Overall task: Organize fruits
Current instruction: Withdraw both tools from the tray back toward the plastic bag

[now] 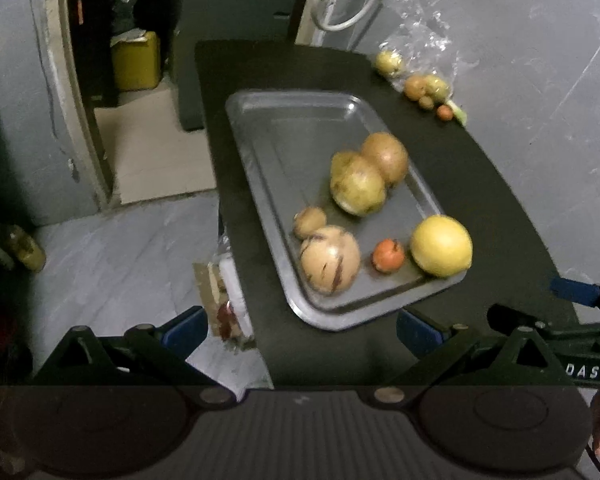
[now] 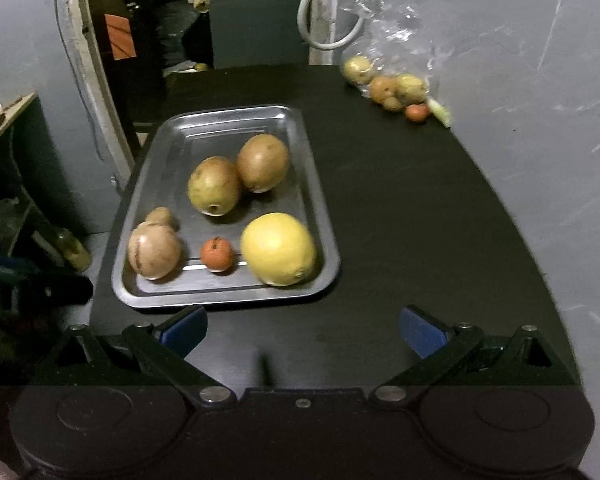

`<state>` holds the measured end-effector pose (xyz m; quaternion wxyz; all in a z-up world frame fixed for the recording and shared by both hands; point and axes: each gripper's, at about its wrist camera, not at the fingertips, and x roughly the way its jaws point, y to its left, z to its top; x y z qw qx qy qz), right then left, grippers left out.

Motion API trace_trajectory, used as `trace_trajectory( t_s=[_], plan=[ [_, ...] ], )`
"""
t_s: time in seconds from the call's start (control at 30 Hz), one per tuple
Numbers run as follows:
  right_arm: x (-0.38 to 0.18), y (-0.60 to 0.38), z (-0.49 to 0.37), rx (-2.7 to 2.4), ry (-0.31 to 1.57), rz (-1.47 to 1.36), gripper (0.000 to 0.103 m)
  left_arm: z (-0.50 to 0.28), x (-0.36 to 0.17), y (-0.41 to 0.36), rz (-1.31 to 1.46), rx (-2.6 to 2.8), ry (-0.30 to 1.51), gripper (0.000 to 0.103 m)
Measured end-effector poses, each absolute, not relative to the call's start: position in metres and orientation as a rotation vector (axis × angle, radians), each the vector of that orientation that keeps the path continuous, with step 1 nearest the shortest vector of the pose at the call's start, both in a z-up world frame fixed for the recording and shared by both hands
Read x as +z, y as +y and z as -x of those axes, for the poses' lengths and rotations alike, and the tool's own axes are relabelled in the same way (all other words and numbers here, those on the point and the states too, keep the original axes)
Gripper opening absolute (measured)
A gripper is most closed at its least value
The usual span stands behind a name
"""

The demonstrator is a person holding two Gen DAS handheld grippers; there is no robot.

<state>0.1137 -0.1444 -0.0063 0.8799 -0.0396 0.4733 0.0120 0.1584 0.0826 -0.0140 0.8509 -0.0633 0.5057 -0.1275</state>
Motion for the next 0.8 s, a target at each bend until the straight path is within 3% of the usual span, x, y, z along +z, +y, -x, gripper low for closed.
trace_trajectory(
  t_s=[0.8],
  plan=[
    [0.036, -0.197, -0.182, -0.077, 0.898, 0.079, 0.102, -0.221, 0.025, 0.059, 0.157, -0.201, 0.965, 0.102]
  ],
)
